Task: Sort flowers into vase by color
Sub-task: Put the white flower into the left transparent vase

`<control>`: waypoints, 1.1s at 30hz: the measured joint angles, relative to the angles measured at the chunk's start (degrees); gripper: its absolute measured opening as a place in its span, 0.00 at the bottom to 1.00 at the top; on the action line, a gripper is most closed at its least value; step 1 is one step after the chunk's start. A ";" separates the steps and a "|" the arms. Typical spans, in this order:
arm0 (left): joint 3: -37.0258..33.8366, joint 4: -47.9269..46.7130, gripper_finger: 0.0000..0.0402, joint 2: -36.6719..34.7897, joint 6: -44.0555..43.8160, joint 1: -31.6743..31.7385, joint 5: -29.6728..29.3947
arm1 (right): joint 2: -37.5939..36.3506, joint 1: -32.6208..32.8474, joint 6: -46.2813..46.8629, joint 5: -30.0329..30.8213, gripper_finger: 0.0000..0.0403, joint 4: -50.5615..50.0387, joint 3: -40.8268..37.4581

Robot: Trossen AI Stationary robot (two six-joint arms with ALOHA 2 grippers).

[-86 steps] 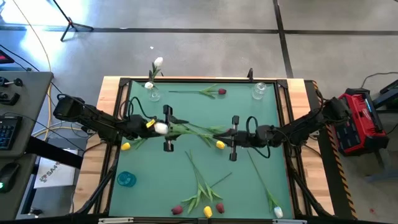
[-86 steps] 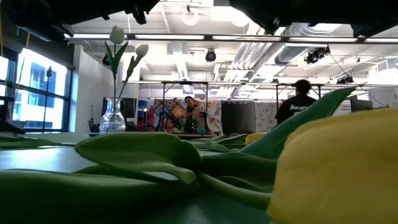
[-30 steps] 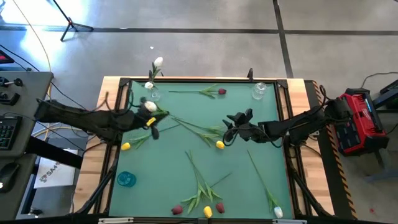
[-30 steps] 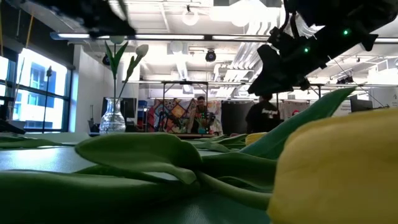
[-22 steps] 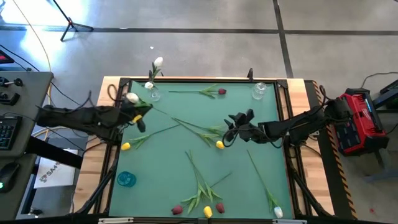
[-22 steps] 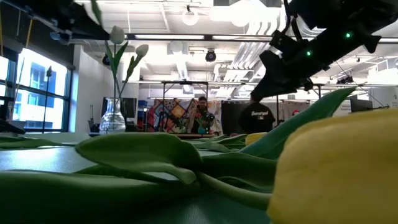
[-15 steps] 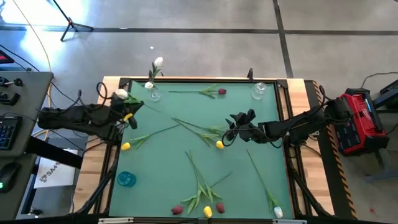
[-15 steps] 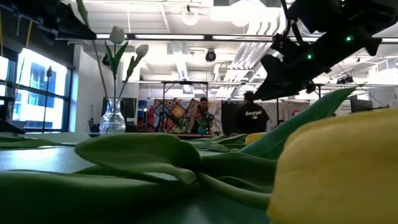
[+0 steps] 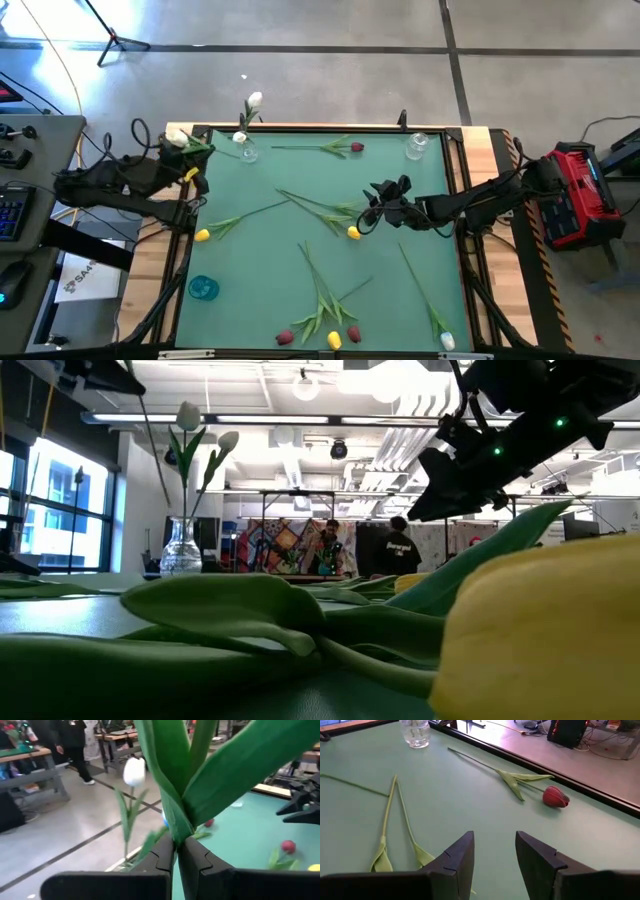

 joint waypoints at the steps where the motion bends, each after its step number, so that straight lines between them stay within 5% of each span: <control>1: 1.24 -1.18 0.00 0.46 0.00 0.43 -0.11 | 0.00 0.00 0.22 -0.04 0.33 0.09 0.00; 9: 5.14 -5.16 0.00 4.69 1.16 5.93 4.09 | 0.00 -0.32 1.71 -0.09 0.33 1.46 -0.02; 18: 5.16 -7.83 0.00 12.74 0.52 14.59 20.36 | 0.00 -1.11 3.05 -4.62 0.33 2.90 -0.02; 28: 8.05 -5.00 0.00 13.56 1.05 28.65 18.58 | 0.00 0.42 8.25 -6.81 0.33 2.76 -0.02; 33: 8.29 0.53 0.00 18.32 4.87 38.82 26.15 | 0.00 0.02 7.89 -6.73 0.33 6.25 -0.02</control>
